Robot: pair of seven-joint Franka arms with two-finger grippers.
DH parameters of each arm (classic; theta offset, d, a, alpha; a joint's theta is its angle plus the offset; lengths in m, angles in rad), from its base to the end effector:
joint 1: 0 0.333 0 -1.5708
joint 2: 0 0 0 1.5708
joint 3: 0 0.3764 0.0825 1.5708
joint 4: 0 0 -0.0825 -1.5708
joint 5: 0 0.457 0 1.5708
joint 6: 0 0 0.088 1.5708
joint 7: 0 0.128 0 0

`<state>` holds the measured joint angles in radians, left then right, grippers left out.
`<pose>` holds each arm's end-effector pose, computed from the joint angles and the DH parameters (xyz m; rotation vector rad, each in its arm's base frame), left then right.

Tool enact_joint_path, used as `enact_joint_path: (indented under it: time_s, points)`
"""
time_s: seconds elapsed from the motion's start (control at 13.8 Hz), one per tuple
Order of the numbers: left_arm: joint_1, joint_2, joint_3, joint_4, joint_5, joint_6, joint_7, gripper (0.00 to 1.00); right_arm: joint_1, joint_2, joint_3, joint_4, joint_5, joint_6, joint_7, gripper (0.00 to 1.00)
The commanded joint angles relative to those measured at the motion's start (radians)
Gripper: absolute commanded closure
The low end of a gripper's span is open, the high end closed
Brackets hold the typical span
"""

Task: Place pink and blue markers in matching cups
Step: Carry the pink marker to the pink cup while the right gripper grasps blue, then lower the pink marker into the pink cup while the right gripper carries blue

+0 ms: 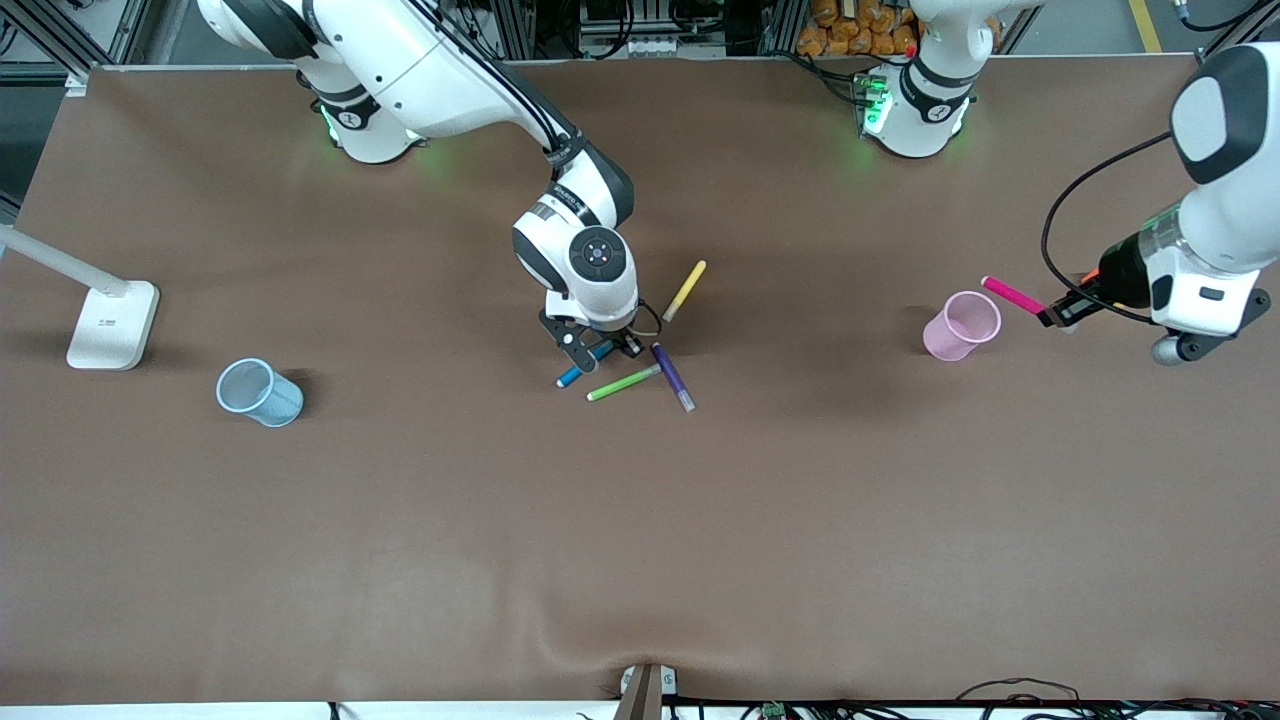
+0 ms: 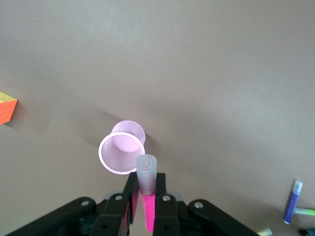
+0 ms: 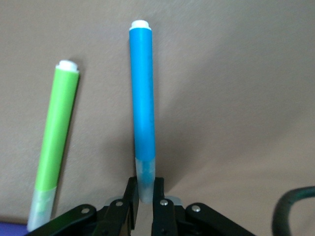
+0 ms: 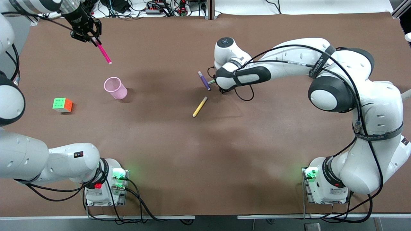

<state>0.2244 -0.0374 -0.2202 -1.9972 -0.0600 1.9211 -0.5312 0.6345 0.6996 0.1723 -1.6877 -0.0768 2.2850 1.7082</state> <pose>0.6057 -0.0040 0.4835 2.9850 0.8542 -0.0785 0.5321 0.5350 0.1613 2.7758 -1.3120 -0.1259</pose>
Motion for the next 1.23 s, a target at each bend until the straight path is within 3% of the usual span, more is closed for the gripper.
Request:
enact_joint_path:
  time_s: [0.0,0.36,0.72,1.16]
  points:
    - [0.026,-0.081,-0.007,-0.138,0.017,0.119,0.014,1.00,-0.038,-0.055,0.007,0.037,-0.021,-0.149,0.004,1.00]
    - [0.029,-0.108,-0.005,-0.297,0.038,0.315,0.014,1.00,-0.117,-0.166,0.010,0.042,0.009,-0.360,-0.157,1.00]
    - [0.056,-0.118,-0.010,-0.468,0.040,0.548,0.016,1.00,-0.248,-0.253,0.009,0.088,0.123,-0.571,-0.390,1.00]
    - [0.058,-0.099,-0.010,-0.503,0.040,0.593,0.014,1.00,-0.444,-0.339,0.000,0.109,0.140,-0.823,-0.743,1.00]
